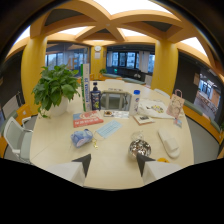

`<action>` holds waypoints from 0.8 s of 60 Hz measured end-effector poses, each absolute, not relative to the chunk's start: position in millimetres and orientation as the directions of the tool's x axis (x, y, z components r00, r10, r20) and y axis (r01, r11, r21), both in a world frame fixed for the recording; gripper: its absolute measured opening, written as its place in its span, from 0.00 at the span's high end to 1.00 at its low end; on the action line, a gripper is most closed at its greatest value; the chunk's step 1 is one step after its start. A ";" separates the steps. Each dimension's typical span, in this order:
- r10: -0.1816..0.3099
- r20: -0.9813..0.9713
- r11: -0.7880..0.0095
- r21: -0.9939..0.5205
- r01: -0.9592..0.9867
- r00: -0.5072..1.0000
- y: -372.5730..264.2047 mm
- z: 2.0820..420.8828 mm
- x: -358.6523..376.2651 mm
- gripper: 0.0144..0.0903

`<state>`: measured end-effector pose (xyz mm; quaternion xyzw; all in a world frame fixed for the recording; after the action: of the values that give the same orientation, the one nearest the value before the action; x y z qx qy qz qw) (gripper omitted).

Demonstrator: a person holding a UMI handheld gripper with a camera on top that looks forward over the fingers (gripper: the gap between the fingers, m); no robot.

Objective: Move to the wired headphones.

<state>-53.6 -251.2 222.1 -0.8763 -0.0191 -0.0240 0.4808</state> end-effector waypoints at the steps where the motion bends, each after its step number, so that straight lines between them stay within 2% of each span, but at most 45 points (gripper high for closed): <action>1: 0.008 0.060 -0.540 -0.840 0.055 0.998 -251.5 221.6 -52.6 0.06; 14: -0.033 0.074 -0.559 -0.828 0.043 0.997 -248.5 213.6 -13.8 0.05; 26: -0.058 0.081 -0.568 -0.823 0.034 0.995 -208.8 207.3 22.9 0.06; 37: -0.054 0.071 -0.588 -0.809 0.025 0.996 -145.2 187.4 54.3 0.06; 48: -0.043 0.075 -0.647 -0.762 0.029 0.996 -85.0 144.8 83.3 0.06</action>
<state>83.3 -85.0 144.8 -0.9066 0.0037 -0.0430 0.4198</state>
